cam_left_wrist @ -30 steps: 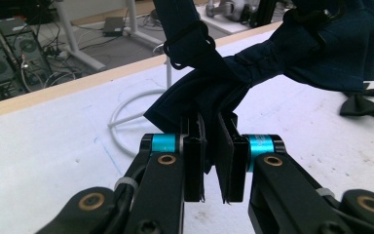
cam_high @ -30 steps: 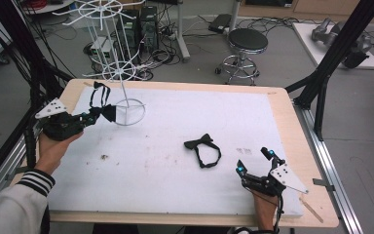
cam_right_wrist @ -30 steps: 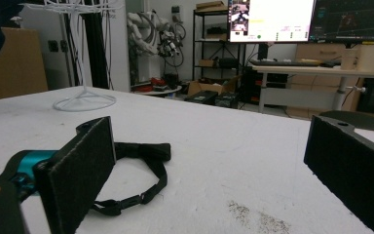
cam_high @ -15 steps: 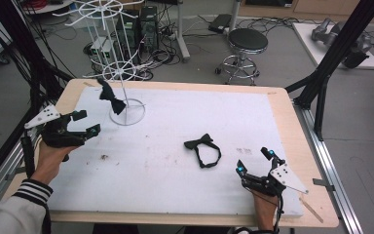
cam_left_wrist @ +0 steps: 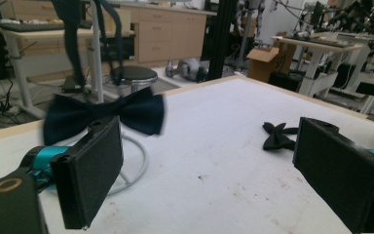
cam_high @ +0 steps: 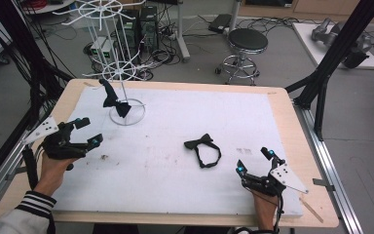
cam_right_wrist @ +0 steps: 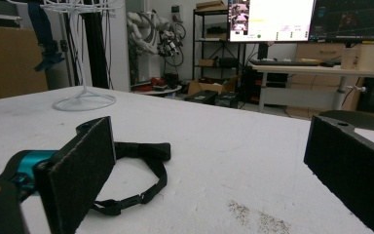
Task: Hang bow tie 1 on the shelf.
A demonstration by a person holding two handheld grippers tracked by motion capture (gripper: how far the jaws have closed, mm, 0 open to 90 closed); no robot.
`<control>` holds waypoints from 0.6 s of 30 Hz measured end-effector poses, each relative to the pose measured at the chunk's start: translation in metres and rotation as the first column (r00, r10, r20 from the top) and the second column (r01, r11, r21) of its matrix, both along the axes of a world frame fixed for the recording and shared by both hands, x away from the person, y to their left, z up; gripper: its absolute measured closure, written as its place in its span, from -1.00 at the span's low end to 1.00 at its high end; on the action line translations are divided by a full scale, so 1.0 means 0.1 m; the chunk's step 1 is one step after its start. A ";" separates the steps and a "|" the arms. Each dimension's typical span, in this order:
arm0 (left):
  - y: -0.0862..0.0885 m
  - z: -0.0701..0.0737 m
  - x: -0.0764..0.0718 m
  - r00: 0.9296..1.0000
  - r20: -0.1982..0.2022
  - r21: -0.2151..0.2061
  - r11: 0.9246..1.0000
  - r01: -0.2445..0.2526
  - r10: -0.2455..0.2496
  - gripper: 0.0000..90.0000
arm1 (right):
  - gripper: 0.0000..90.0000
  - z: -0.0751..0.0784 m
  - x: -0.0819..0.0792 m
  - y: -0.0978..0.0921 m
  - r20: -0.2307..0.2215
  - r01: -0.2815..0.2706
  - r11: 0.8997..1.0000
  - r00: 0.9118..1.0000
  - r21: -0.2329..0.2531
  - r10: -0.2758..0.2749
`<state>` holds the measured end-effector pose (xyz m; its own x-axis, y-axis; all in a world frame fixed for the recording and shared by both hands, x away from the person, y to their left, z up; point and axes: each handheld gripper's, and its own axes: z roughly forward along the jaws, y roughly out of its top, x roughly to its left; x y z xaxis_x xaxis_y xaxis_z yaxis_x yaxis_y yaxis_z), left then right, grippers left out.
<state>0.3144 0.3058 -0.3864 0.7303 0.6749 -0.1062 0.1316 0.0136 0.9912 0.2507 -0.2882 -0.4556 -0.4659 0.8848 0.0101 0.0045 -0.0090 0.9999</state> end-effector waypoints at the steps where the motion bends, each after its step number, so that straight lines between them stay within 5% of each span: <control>1: 0.00 -0.01 -0.01 1.000 0.002 -0.003 1.000 0.000 0.000 -0.74 | -0.91 0.00 0.00 0.00 -0.001 0.000 1.000 1.000 0.000 0.000; 10: -0.07 -0.09 -0.06 0.999 0.029 -0.035 0.999 0.030 -0.029 -0.74 | -0.91 0.00 0.00 0.00 -0.001 0.000 1.000 1.000 -0.003 0.000; 18: -0.15 -0.16 -0.03 0.999 0.032 -0.012 0.999 0.043 -0.042 -0.74 | -0.91 0.00 0.00 0.00 -0.002 0.000 1.000 1.000 -0.006 0.000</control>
<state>0.3115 0.2913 -0.4023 0.7612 0.6421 -0.0909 0.1011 0.0209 0.9947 0.2511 -0.2880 -0.4554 -0.4656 0.8850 0.0060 0.0063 -0.0035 1.0000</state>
